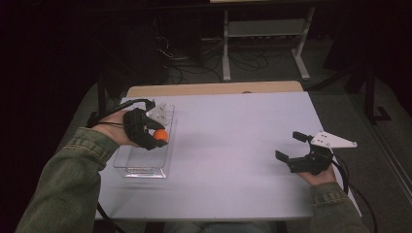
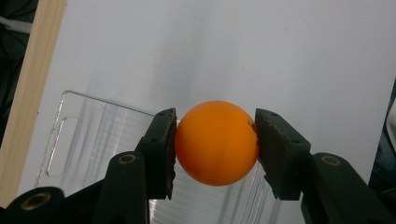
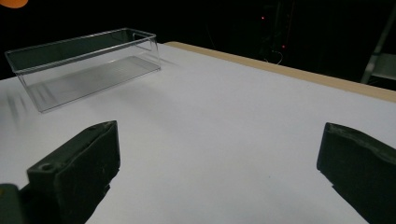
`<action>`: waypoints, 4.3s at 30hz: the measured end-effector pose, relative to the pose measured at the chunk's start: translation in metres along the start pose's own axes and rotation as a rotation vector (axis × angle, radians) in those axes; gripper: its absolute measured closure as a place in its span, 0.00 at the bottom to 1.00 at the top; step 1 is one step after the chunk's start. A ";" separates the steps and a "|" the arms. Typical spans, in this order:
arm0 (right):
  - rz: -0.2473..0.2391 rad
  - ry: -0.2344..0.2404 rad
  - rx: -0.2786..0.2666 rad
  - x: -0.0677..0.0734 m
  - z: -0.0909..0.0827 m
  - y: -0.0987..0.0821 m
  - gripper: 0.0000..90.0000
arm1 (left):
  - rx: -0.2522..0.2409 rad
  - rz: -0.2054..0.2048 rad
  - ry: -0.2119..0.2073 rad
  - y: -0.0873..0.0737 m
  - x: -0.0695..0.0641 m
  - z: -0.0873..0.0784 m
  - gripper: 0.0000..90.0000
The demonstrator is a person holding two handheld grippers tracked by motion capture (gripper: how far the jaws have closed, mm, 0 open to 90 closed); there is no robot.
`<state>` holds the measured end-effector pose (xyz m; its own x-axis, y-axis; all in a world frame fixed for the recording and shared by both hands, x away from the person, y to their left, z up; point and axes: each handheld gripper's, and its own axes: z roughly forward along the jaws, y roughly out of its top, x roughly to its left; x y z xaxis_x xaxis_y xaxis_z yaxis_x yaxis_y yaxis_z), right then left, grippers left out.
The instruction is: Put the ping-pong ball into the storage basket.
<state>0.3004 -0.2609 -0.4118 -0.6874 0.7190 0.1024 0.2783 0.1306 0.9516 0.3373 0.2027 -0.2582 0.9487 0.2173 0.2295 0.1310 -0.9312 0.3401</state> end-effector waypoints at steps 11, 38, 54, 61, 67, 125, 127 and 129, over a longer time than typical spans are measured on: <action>-0.001 0.000 0.000 -0.001 0.000 0.000 0.00 | 0.020 -0.001 -0.012 -0.006 0.001 0.002 0.56; -0.003 0.010 0.001 -0.001 -0.001 0.000 0.00 | 0.052 0.001 -0.066 -0.022 0.005 0.022 0.56; -0.001 0.012 0.001 0.000 -0.002 -0.001 0.00 | 0.081 -0.015 -0.092 -0.030 0.005 0.041 0.56; -0.002 0.013 0.002 0.000 -0.002 -0.001 0.00 | 0.080 0.010 -0.097 -0.030 0.002 0.047 0.56; 0.000 0.013 0.003 -0.001 -0.003 -0.001 0.00 | 0.089 0.001 -0.106 -0.036 0.002 0.055 0.56; -0.003 0.014 0.019 -0.004 -0.002 -0.003 0.00 | 0.171 -0.065 -0.183 -0.065 0.009 0.117 0.56; -0.003 0.012 0.018 -0.004 -0.002 -0.002 0.00 | 0.165 -0.068 -0.183 -0.065 0.009 0.118 0.55; -0.001 0.010 0.018 -0.004 -0.003 -0.002 0.00 | 0.165 -0.067 -0.184 -0.065 0.008 0.119 0.55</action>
<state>0.3009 -0.2660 -0.4138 -0.6944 0.7119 0.1049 0.2900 0.1434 0.9462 0.3712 0.2297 -0.3871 0.9708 0.2371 0.0369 0.2260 -0.9551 0.1918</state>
